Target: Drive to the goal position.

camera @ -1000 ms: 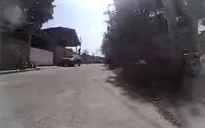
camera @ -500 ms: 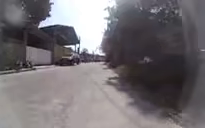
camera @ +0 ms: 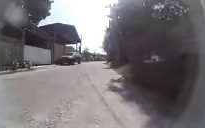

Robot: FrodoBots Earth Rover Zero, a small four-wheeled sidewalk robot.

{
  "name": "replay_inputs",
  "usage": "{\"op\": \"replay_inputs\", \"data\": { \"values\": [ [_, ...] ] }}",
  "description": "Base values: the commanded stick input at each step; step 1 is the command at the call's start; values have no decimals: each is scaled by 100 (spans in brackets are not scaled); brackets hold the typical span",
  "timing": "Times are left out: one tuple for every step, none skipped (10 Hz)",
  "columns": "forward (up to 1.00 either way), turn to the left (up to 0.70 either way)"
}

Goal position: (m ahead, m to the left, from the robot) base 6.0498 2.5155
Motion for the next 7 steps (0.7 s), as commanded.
{"op": "replay_inputs", "data": {
  "values": [
    [100,0],
    [100,0],
    [100,0],
    [100,0],
    [100,0],
    [100,0],
    [100,0]
  ]
}}
